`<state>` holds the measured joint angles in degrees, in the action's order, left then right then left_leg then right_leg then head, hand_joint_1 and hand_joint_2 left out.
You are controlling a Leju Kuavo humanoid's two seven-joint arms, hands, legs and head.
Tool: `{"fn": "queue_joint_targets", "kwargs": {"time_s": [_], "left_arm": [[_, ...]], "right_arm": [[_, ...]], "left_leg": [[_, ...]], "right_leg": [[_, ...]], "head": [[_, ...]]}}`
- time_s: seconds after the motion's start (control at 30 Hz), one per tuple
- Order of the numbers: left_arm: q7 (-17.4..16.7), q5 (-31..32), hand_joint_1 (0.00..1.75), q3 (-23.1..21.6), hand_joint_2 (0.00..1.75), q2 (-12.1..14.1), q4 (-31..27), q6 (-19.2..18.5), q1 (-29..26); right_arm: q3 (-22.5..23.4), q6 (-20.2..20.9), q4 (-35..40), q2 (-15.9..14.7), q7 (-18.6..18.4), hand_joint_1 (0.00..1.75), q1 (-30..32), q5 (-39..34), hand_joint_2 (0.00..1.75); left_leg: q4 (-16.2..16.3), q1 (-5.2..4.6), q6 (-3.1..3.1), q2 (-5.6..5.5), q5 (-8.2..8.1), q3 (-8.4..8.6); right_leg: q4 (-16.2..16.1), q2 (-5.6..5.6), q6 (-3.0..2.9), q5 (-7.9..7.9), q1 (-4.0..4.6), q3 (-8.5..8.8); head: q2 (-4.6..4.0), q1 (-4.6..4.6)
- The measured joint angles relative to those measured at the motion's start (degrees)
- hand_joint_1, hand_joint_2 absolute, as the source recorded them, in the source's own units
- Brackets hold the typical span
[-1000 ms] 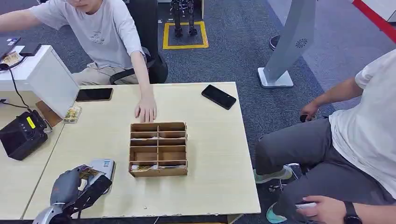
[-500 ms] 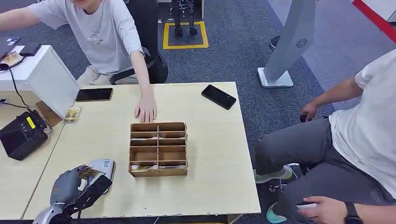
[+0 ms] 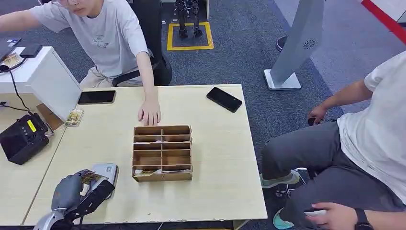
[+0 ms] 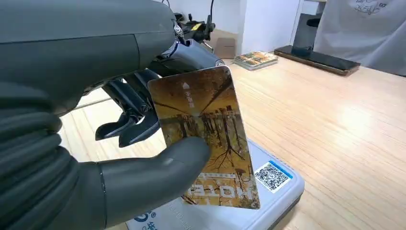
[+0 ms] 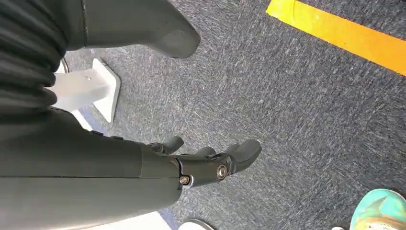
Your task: Pass the card to the sensor for recognition and then transmit it.
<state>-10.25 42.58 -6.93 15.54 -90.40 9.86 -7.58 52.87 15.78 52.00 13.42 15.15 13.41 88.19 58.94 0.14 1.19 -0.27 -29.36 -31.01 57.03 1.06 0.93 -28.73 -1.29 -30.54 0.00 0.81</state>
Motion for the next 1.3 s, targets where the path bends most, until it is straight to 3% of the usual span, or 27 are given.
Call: {"fn": "queue_joint_targets", "kwargs": {"time_s": [0.2,0.33,0.4,0.73,1.3], "left_arm": [[-0.6,0.9,1.75,0.0,1.75,0.0,0.0,-0.3,0.0],[-2.8,13.1,1.75,-2.0,1.75,-0.5,5.4,-0.4,4.1],[-2.6,14.4,1.75,-2.9,1.75,-0.9,8.4,0.7,5.9],[-2.4,15.1,1.75,-4.9,1.75,-1.4,13.4,0.6,8.9],[-2.8,14.6,1.75,-5.4,1.75,-1.8,14.4,0.5,9.5]], "right_arm": [[0.0,-0.2,0.0,0.0,0.1,0.0,0.0,0.0,1.75],[-2.1,-5.8,-4.1,-2.3,0.5,0.0,-1.5,0.0,1.75],[-2.9,-8.1,-7.1,-3.6,0.5,0.0,-2.9,0.0,1.75],[-4.7,-11.3,-16.2,-7.5,0.6,0.0,-5.1,0.0,1.75],[-5.9,-13.8,-22.9,-10.3,0.5,0.0,-6.9,0.0,1.75]], "left_leg": [[0.0,0.0,0.0,0.0,0.0,0.01],[0.0,-0.02,0.04,-0.11,0.03,0.02],[0.0,-0.03,0.03,-0.08,0.03,0.14],[0.0,-0.04,0.02,-0.18,0.08,0.2],[0.0,-0.04,0.04,-0.21,0.12,0.21]], "right_leg": [[0.0,0.0,0.0,0.0,0.0,0.0],[0.0,-0.14,0.02,0.02,-0.02,0.09],[0.0,-0.1,0.03,0.03,-0.03,0.18],[0.0,-0.19,0.05,0.04,-0.01,0.29],[0.0,-0.2,0.06,0.05,-0.02,0.32]], "head": [[0.0,0.0],[0.0,-0.02],[0.0,-0.02],[0.0,-0.02],[0.0,-0.04]]}}
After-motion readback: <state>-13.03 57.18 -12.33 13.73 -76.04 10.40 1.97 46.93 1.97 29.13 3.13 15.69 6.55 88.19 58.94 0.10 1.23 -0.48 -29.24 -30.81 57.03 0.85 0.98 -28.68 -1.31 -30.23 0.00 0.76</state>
